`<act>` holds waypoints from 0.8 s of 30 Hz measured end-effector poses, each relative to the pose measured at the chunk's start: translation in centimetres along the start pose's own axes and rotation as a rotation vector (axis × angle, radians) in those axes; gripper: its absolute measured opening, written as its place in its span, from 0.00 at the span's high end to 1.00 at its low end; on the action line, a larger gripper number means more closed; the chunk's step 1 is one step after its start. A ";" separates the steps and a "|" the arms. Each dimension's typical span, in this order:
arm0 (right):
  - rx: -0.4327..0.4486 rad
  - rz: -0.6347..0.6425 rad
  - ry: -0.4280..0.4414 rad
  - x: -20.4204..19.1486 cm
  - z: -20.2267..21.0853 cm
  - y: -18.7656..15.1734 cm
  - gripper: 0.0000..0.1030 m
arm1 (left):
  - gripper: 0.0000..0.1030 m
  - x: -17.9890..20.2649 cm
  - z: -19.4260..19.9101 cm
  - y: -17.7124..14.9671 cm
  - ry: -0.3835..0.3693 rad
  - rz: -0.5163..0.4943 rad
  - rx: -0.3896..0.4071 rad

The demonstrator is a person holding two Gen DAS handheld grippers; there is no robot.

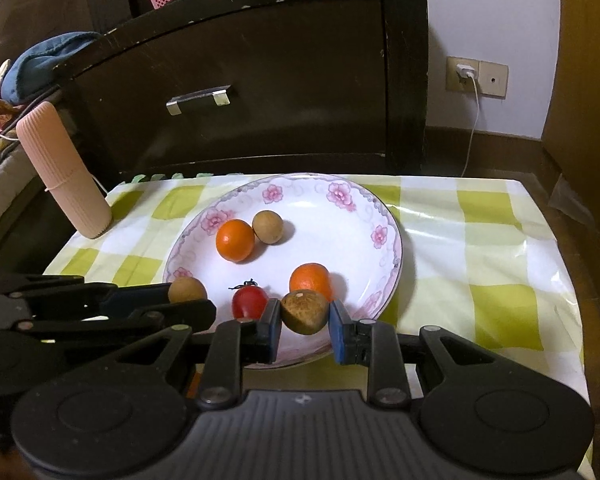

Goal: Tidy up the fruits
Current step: 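Carry both brown fruits over the white bowl and open both tools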

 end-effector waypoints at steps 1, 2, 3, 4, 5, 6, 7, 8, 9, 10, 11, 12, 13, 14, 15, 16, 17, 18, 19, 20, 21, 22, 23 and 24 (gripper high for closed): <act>-0.001 0.002 -0.001 -0.1 -0.1 0.0 0.75 | 0.69 -0.1 0.0 0.0 0.001 0.003 -0.001; -0.002 0.004 0.000 -0.1 -0.2 0.1 0.75 | 0.69 -0.2 0.0 0.0 0.003 0.005 -0.003; -0.002 0.005 0.001 -0.2 -0.3 0.1 0.75 | 0.69 -0.2 0.0 0.0 0.005 0.006 -0.002; -0.001 0.004 0.001 -0.2 -0.3 0.1 0.75 | 0.69 -0.3 0.0 0.0 0.005 0.009 -0.002; 0.000 0.004 0.000 -0.2 -0.4 0.1 0.75 | 0.70 -0.3 -0.1 0.0 0.005 0.011 -0.003; 0.000 0.004 0.000 -0.2 -0.4 0.1 0.75 | 0.70 -0.4 -0.1 0.0 0.004 0.013 -0.004; 0.000 0.005 -0.001 -0.2 -0.4 0.1 0.75 | 0.69 -0.3 -0.1 0.0 0.003 0.015 -0.005; 0.000 0.005 -0.003 -0.2 -0.3 0.1 0.75 | 0.70 -0.3 -0.2 0.0 0.004 0.015 -0.006; -0.001 0.004 -0.003 -0.2 -0.3 0.1 0.75 | 0.70 -0.3 -0.1 0.0 0.004 0.013 -0.006; -0.002 0.003 -0.003 -0.2 -0.3 0.0 0.75 | 0.70 -0.2 -0.2 0.0 0.005 0.012 -0.007; -0.004 0.003 -0.003 -0.2 -0.3 0.0 0.75 | 0.70 -0.2 -0.2 0.0 0.006 0.012 -0.008; -0.005 0.004 -0.005 -0.2 -0.3 0.0 0.75 | 0.70 -0.2 -0.2 0.0 0.006 0.012 -0.009; -0.005 0.006 -0.007 -0.2 -0.4 0.0 0.75 | 0.70 -0.3 -0.3 -0.1 0.007 0.012 -0.010; -0.006 0.007 -0.008 -0.3 -0.4 0.0 0.75 | 0.70 -0.3 -0.3 0.0 0.007 0.013 -0.011; -0.008 0.006 -0.007 -0.2 -0.5 0.0 0.75 | 0.70 -0.3 -0.4 0.0 0.007 0.015 -0.013; -0.009 0.005 -0.007 -0.2 -0.5 0.1 0.75 | 0.70 -0.4 -0.4 0.0 0.007 0.017 -0.014; -0.010 0.006 -0.007 -0.2 -0.6 0.1 0.75 | 0.70 -0.4 -0.5 -0.1 0.008 0.017 -0.014; -0.010 0.008 -0.008 -0.2 -0.6 0.1 0.75 | 0.70 -0.4 -0.5 -0.1 0.008 0.017 -0.014; -0.010 0.008 -0.007 -0.2 -0.6 0.1 0.75 | 0.70 -0.4 -0.5 0.0 0.008 0.017 -0.013; -0.011 0.007 -0.006 -0.2 -0.7 0.1 0.75 | 0.70 -0.4 -0.6 0.0 0.008 0.019 -0.013; -0.011 0.007 -0.007 -0.2 -0.7 0.1 0.75 | 0.70 -0.4 -0.5 0.0 0.007 0.020 -0.014; -0.011 0.006 -0.007 -0.2 -0.7 0.1 0.75 | 0.70 -0.4 -0.6 0.0 0.008 0.020 -0.013; -0.012 0.005 -0.007 -0.2 -0.7 0.1 0.74 | 0.70 -0.4 -0.6 -0.1 0.009 0.020 -0.013; -0.013 0.005 -0.009 -0.2 -0.7 0.1 0.74 | 0.70 -0.4 -0.6 -0.1 0.010 0.019 -0.014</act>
Point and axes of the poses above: each gripper's, at about its wrist camera, not at the fingertips, and z roughly against the way its jaws point, x to its right, y to its top, the point moved 9 cm from there along -z, roughly the way its jaws point, and after that the axes turned 14 degrees about z, right-handed, at the moved point
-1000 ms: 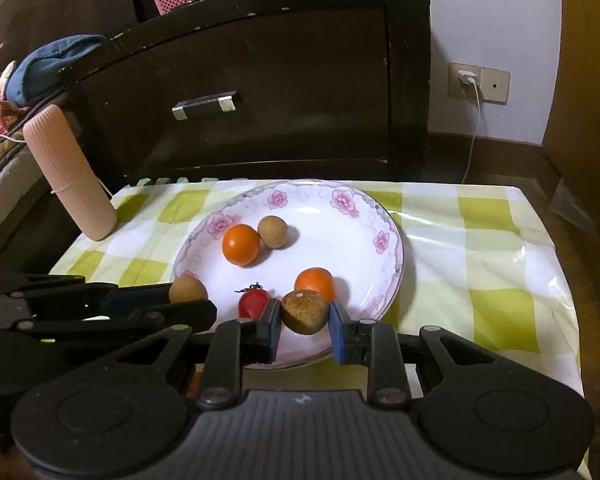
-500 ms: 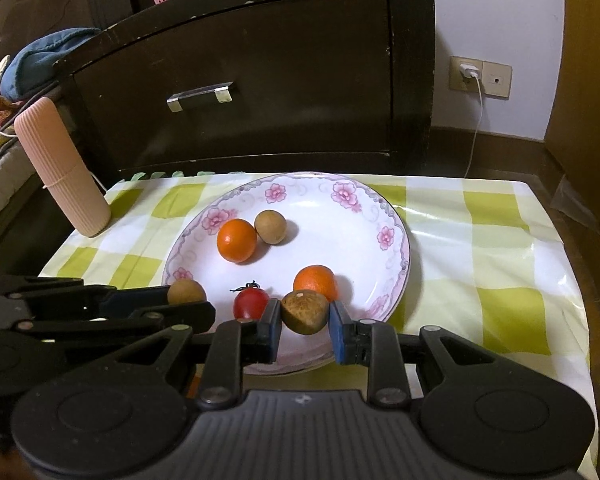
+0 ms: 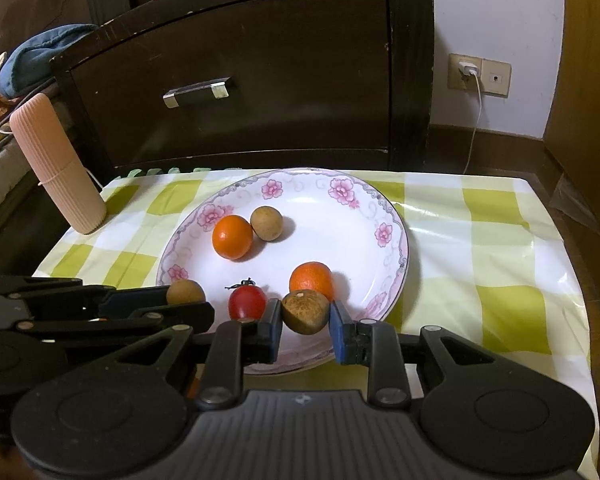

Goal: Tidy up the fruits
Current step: 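Carry both brown fruits over the white bowl and open both tools, then withdraw both tools from the bowl toward the remaining tomatoes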

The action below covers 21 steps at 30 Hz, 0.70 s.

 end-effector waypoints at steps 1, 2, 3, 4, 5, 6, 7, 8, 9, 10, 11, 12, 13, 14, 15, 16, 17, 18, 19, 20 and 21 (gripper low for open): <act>0.002 0.002 -0.003 0.0 0.0 0.0 0.74 | 0.69 0.0 0.0 0.0 0.001 0.000 0.000; 0.004 0.004 -0.007 0.0 0.0 0.0 0.74 | 0.69 0.0 0.0 0.0 0.002 0.000 0.000; 0.004 0.006 -0.010 0.0 0.1 0.0 0.74 | 0.69 0.0 0.0 0.0 0.003 0.001 0.000; 0.002 0.005 -0.011 0.0 0.0 0.0 0.74 | 0.69 0.0 -0.1 0.0 0.005 0.002 0.000; 0.001 0.006 -0.012 -0.1 0.0 0.0 0.74 | 0.69 0.0 0.0 0.0 0.006 0.004 0.000; 0.002 0.006 -0.013 -0.1 0.0 0.0 0.74 | 0.69 0.0 0.0 0.0 0.007 0.004 0.000; 0.003 0.006 -0.014 -0.1 0.0 0.1 0.74 | 0.68 0.0 0.0 0.0 0.010 0.003 0.001; 0.003 0.005 -0.014 -0.1 0.0 0.0 0.74 | 0.66 -0.1 0.0 0.1 0.014 0.003 0.002; 0.003 0.005 -0.016 0.0 0.0 0.0 0.74 | 0.65 -0.1 0.0 0.1 0.019 0.004 0.005; 0.006 0.004 -0.018 0.0 0.0 0.1 0.74 | 0.64 -0.1 0.1 0.1 0.021 0.005 0.009; 0.007 0.002 -0.019 0.1 0.1 0.1 0.74 | 0.63 -0.2 0.1 0.2 0.022 0.008 0.010; 0.006 -0.001 -0.018 0.1 0.1 0.1 0.74 | 0.61 -0.2 0.2 0.2 0.023 0.011 0.011; 0.008 -0.004 -0.020 0.2 0.1 0.2 0.74 | 0.58 -0.3 0.3 0.3 0.025 0.014 0.015; 0.010 -0.005 -0.022 0.3 0.2 0.2 0.74 | 0.56 -0.4 0.3 0.4 0.028 0.016 0.018; 0.012 -0.005 -0.024 0.3 0.2 0.2 0.74 | 0.54 -0.4 0.3 0.4 0.029 0.019 0.018; 0.014 -0.005 -0.025 0.4 0.3 0.2 0.74 | 0.53 -0.5 0.4 0.4 0.028 0.023 0.018; 0.016 -0.004 -0.025 0.4 0.3 0.3 0.74 | 0.53 -0.5 0.4 0.5 0.026 0.026 0.019; 0.019 -0.004 -0.026 0.4 0.4 0.3 0.74 | 0.53 -0.5 0.5 0.5 0.028 0.027 0.021; 0.023 -0.005 -0.029 0.4 0.5 0.4 0.73 | 0.53 -0.5 0.6 0.6 0.030 0.025 0.024; 0.027 -0.005 -0.032 0.4 0.6 0.5 0.73 | 0.53 -0.4 0.8 0.7 0.032 0.022 0.029; 0.032 -0.006 -0.034 0.4 0.7 0.5 0.73 | 0.52 -0.4 0.9 0.7 0.035 0.018 0.035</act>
Point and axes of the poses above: each gripper's, at about its wrist camera, not at the fingertips, and z roughly against the way its jaws point, x to its right, y to its top, the point moved 9 cm from there along -z, roughly the way its jaws point, and after that the axes turned 14 degrees about z, right-handed, at the moved point
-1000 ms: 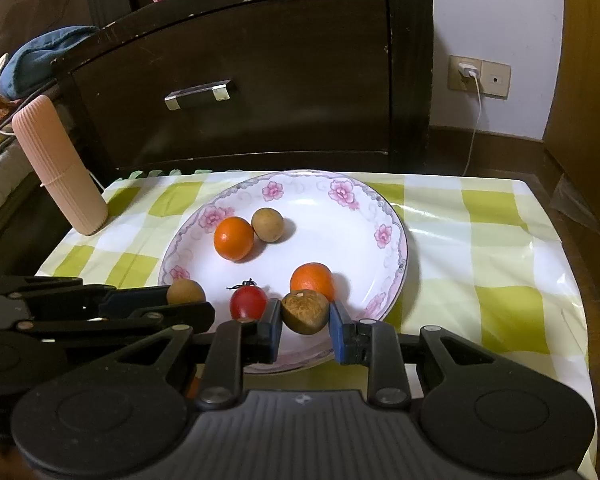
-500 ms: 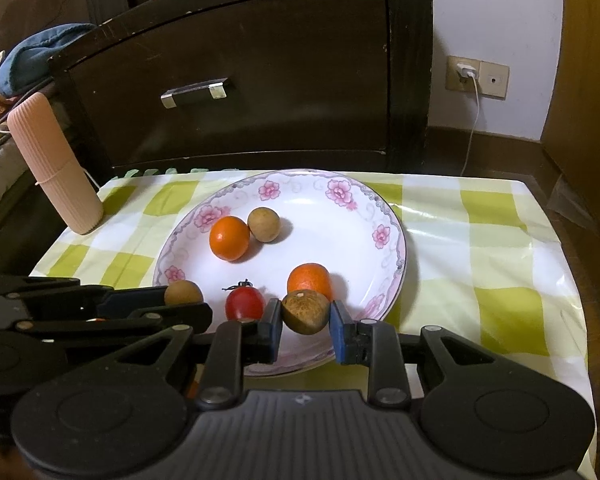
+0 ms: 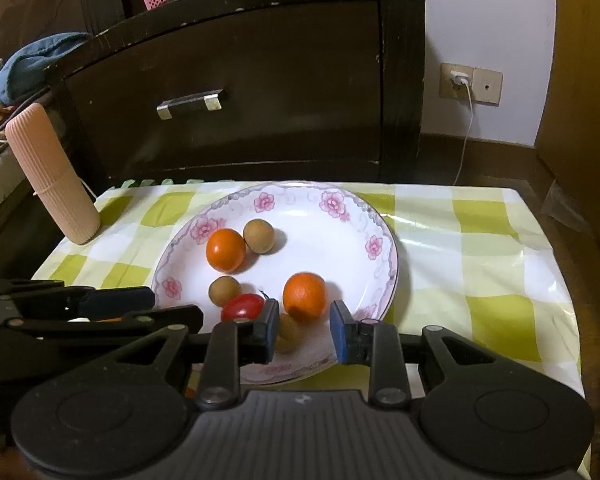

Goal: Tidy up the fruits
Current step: 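Withdraw both tools from the bowl toward the remaining tomatoes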

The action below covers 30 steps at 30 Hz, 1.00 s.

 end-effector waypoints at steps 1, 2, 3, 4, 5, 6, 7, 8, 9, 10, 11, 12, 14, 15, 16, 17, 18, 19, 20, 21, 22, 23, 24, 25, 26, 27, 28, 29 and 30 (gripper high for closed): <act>0.004 -0.001 -0.002 0.0 0.1 0.1 0.72 | 0.51 0.0 0.1 0.1 0.003 -0.002 0.005; 0.006 -0.003 -0.001 0.1 0.2 0.1 0.72 | 0.51 0.0 0.3 0.2 0.006 -0.004 0.010; 0.008 -0.004 -0.001 0.1 0.3 0.2 0.72 | 0.49 0.0 0.4 0.2 0.010 -0.004 0.013; 0.012 -0.006 -0.003 0.1 0.4 0.3 0.72 | 0.48 0.0 0.5 0.3 0.012 -0.002 0.015; 0.014 -0.008 -0.004 0.1 0.5 0.3 0.72 | 0.48 -0.1 0.6 0.4 0.015 0.000 0.018; 0.016 -0.009 -0.004 0.1 0.6 0.4 0.71 | 0.46 -0.1 0.7 0.4 0.020 0.000 0.021; 0.018 -0.008 -0.005 0.0 0.6 0.4 0.71 | 0.45 -0.1 0.8 0.4 0.026 -0.003 0.026; 0.020 -0.006 -0.008 0.0 0.7 0.5 0.71 | 0.44 -0.2 0.9 0.5 0.035 -0.009 0.030; 0.021 -0.006 -0.009 0.0 0.7 0.5 0.71 | 0.43 -0.2 1.0 0.5 0.043 -0.014 0.036; 0.023 -0.008 -0.008 -0.1 0.8 0.5 0.71 | 0.42 -0.3 1.1 0.6 0.049 -0.018 0.041; 0.026 -0.009 -0.008 -0.1 0.9 0.6 0.71 | 0.42 -0.3 1.2 0.7 0.053 -0.020 0.044; 0.028 -0.009 -0.008 -0.2 1.0 0.6 0.71 | 0.41 -0.4 1.3 0.7 0.056 -0.018 0.045; 0.034 -0.009 -0.009 -0.2 1.2 0.8 0.71 | 0.41 -0.5 1.5 0.8 0.059 -0.014 0.048; 0.037 -0.009 -0.010 -0.3 1.4 0.8 0.71 | 0.40 -0.5 1.6 0.9 0.061 -0.014 0.050; 0.040 -0.009 -0.010 -0.3 1.5 0.9 0.71 | 0.38 -0.6 1.7 0.9 0.062 -0.013 0.053; 0.043 -0.010 -0.011 -0.4 1.6 0.9 0.71 | 0.38 -0.7 1.8 1.0 0.065 -0.013 0.056; 0.044 -0.011 -0.012 -0.4 1.7 1.0 0.71 | 0.37 -0.7 2.0 1.0 0.067 -0.013 0.058; 0.046 -0.010 -0.012 -0.5 1.9 1.0 0.71 | 0.36 -0.8 2.1 1.0 0.068 -0.014 0.061; 0.047 -0.009 -0.011 -0.6 1.9 1.1 0.71 | 0.35 -0.8 2.2 1.0 0.069 -0.015 0.063; 0.049 -0.007 -0.012 -0.6 2.1 1.1 0.71 | 0.34 -0.9 2.3 1.1 0.070 -0.016 0.065; 0.051 -0.006 -0.011 -0.7 2.3 1.2 0.71 | 0.33 -1.0 2.5 1.0 0.071 -0.016 0.066; 0.053 -0.006 -0.009 -0.9 2.4 1.2 0.71 | 0.33 -1.0 2.7 1.0 0.070 -0.017 0.067; 0.055 -0.005 -0.006 -1.0 2.6 1.2 0.71 | 0.32 -1.1 2.9 1.0 0.070 -0.017 0.069; 0.057 -0.003 -0.003 -1.1 2.8 1.2 0.71 | 0.30 -1.2 3.1 1.0 0.072 -0.018 0.070; 0.060 0.001 0.000 -1.4 3.1 1.2 0.71 | 0.29 -1.4 3.4 0.9 0.073 -0.019 0.072; 0.062 0.007 0.006 -1.6 3.3 1.1 0.71 | 0.28 -1.6 3.6 0.8 0.073 -0.019 0.072; 0.063 0.012 0.013 -2.0 3.5 1.1 0.71 | 0.27 -1.9 3.9 0.7 0.073 -0.019 0.071; 0.062 0.020 0.021 -2.4 3.7 1.0 0.71 | 0.27 -2.2 4.2 0.6 0.074 -0.019 0.068; 0.063 0.026 0.027 -2.8 3.9 0.9 0.71 | 0.26 -2.5 4.4 0.5 0.076 -0.020 0.066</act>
Point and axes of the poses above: each gripper's, at about its wrist camera, not at the fingertips, and z roughly against the way its jaws point, x to its right, y to its top, the point moved 9 cm from there along -z, roughly the way its jaws point, and after that the axes turned 14 degrees about z, right-handed, at the moved point
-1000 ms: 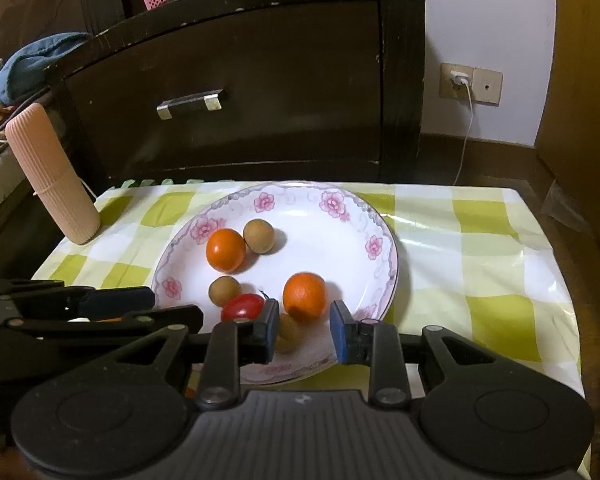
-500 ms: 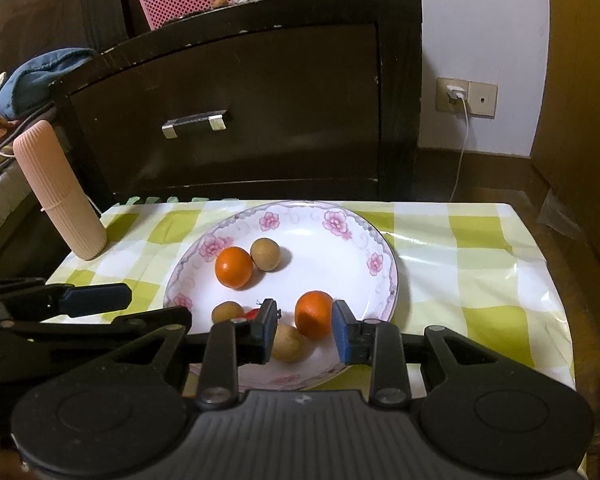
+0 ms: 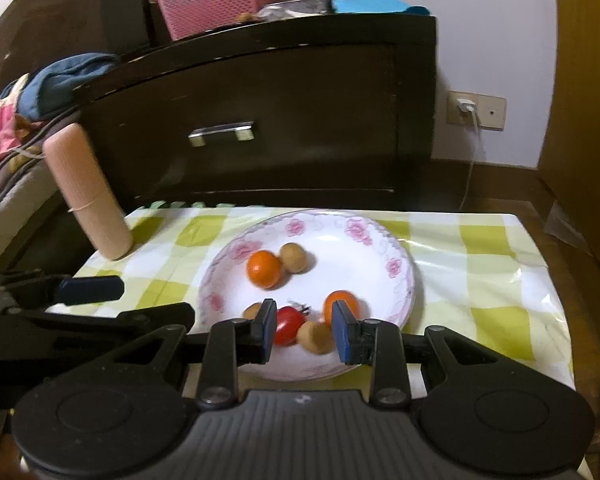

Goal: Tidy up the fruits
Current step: 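Withdraw both tools from the bowl toward the remaining tomatoes, then grasp a red cherry tomato with the left tool while the right tool holds a mandarin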

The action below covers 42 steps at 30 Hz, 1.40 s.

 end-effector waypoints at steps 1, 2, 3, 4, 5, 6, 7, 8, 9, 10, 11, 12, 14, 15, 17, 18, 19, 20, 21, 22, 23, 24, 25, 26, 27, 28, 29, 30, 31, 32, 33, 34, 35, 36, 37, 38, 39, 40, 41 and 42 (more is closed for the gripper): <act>0.000 0.006 0.006 -0.4 0.1 0.0 0.71 | 0.25 -0.3 0.2 -0.2 0.001 0.000 -0.004; -0.004 0.013 0.011 -0.7 0.3 -0.1 0.71 | 0.24 -0.7 0.4 -0.4 0.001 0.003 -0.012; -0.007 0.019 0.019 -1.1 0.4 -0.2 0.71 | 0.22 -1.0 0.5 -0.6 -0.002 0.008 -0.019; -0.007 0.024 0.027 -1.5 0.6 -0.4 0.71 | 0.22 -1.4 0.7 -0.9 -0.002 0.012 -0.024; -0.006 0.034 0.036 -1.9 0.8 -0.5 0.70 | 0.22 -1.8 0.9 -1.1 0.004 0.013 -0.028; -0.008 0.045 0.043 -2.3 1.0 -0.6 0.68 | 0.22 -2.1 1.1 -1.3 0.008 0.011 -0.032; -0.011 0.056 0.050 -2.7 1.1 -0.8 0.67 | 0.22 -2.5 1.4 -1.5 0.009 0.011 -0.037; -0.013 0.069 0.058 -3.1 1.2 -1.0 0.66 | 0.22 -2.8 1.6 -1.7 0.007 0.012 -0.042; -0.017 0.079 0.066 -3.5 1.3 -1.2 0.66 | 0.22 -3.1 1.8 -2.0 0.005 0.014 -0.048; -0.023 0.091 0.077 -3.9 1.3 -1.4 0.66 | 0.22 -3.3 2.1 -2.3 0.003 0.014 -0.053; -0.030 0.103 0.087 -4.3 1.2 -1.6 0.66 | 0.22 -3.5 2.3 -2.5 0.004 0.013 -0.056; -0.038 0.110 0.091 -4.5 1.1 -1.9 0.65 | 0.22 -3.8 2.6 -2.9 0.006 0.011 -0.060; -0.058 0.123 0.099 -5.0 0.7 -2.5 0.65 | 0.22 -4.0 2.9 -3.6 0.004 0.008 -0.073; -0.068 0.126 0.103 -5.2 0.6 -2.8 0.65 | 0.22 -4.1 3.1 -4.0 0.003 0.007 -0.083; -0.084 0.130 0.108 -5.4 0.2 -3.2 0.65 | 0.21 -4.1 3.4 -5.0 -0.002 -0.001 -0.102; -0.089 0.133 0.112 -5.5 0.1 -3.4 0.65 | 0.21 -4.0 3.4 -5.3 -0.006 -0.009 -0.111; -0.093 0.136 0.116 -5.6 -0.1 -3.6 0.65 | 0.21 -3.9 3.5 -5.7 -0.011 -0.020 -0.120; -0.099 0.137 0.120 -5.7 -0.2 -3.7 0.65 | 0.21 -3.8 3.6 -6.0 -0.015 -0.032 -0.128; -0.105 0.135 0.124 -5.8 -0.5 -3.9 0.65 | 0.21 -3.7 3.6 -6.3 -0.018 -0.044 -0.134; -0.110 0.131 0.131 -5.9 -0.6 -4.0 0.65 | 0.21 -3.5 3.6 -6.5 -0.023 -0.054 -0.139; -0.116 0.128 0.139 -6.0 -0.8 -4.1 0.65 | 0.21 -3.3 3.6 -6.8 -0.031 -0.065 -0.144; -0.120 0.127 0.148 -6.1 -1.0 -4.2 0.65 | 0.21 -3.2 3.6 -7.0 -0.040 -0.075 -0.149; -0.126 0.127 0.155 -6.2 -1.3 -4.4 0.64 | 0.21 -3.0 3.6 -7.2 -0.045 -0.081 -0.154; -0.133 0.130 0.160 -6.3 -1.6 -4.5 0.64 | 0.21 -3.0 3.5 -7.3 -0.048 -0.085 -0.160; -0.139 0.132 0.161 -6.4 -1.9 -4.7 0.64 | 0.21 -2.9 3.5 -7.5 -0.051 -0.087 -0.165; -0.145 0.134 0.162 -6.5 -2.1 -4.8 0.64 | 0.20 -2.9 3.4 -7.6 -0.054 -0.087 -0.170; -0.150 0.135 0.161 -6.5 -2.5 -4.8 0.64 | 0.20 -2.8 3.4 -7.7 -0.058 -0.088 -0.174; -0.154 0.135 0.159 -6.5 -2.8 -4.9 0.64 | 0.20 -2.8 3.3 -7.8 -0.061 -0.090 -0.177; -0.157 0.134 0.158 -6.5 -3.0 -4.9 0.64 | 0.20 -2.6 3.2 -7.9 -0.065 -0.093 -0.180; -0.158 0.135 0.155 -6.5 -3.3 -4.9 0.64 | 0.20 -2.5 3.2 -7.9 -0.069 -0.096 -0.182; -0.161 0.135 0.156 -6.5 -3.5 -4.9 0.64 | 0.20 -2.4 3.2 -8.0 -0.072 -0.101 -0.184; -0.164 0.132 0.155 -6.4 -3.7 -5.0 0.64 | 0.20 -2.3 3.2 -8.1 -0.074 -0.104 -0.185; -0.166 0.130 0.154 -6.4 -3.9 -5.0 0.64 | 0.20 -2.2 3.2 -8.2 -0.076 -0.108 -0.186; -0.170 0.128 0.154 -6.3 -4.2 -5.0 0.64 | 0.20 -2.0 3.1 -8.2 -0.077 -0.112 -0.186; -0.172 0.125 0.155 -6.3 -4.3 -5.1 0.64 | 0.20 -2.0 3.1 -8.2 -0.077 -0.116 -0.187; -0.169 0.122 0.156 -6.3 -4.5 -5.1 0.64 | 0.20 -1.9 3.0 -8.3 -0.075 -0.120 -0.187; -0.165 0.121 0.158 -6.3 -4.5 -5.1 0.64 | 0.20 -1.8 3.0 -8.3 -0.074 -0.126 -0.187; -0.164 0.123 0.159 -6.3 -4.5 -5.0 0.64 | 0.20 -1.7 3.0 -8.4 -0.072 -0.131 -0.186; -0.164 0.126 0.161 -6.3 -4.6 -5.0 0.64 | 0.20 -1.7 2.9 -8.5 -0.069 -0.136 -0.187; -0.164 0.128 0.159 -6.4 -4.6 -5.0 0.64 | 0.20 -1.6 2.9 -8.5 -0.068 -0.138 -0.189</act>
Point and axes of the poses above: each gripper's, at about its wrist camera, not at the fingertips, and z roughly against the way its jaws point, x to its right, y to its top, the point moved 9 cm from there along -z, roughly the way its jaws point, and after that the axes turned 14 degrees about z, right-handed, at the moved point
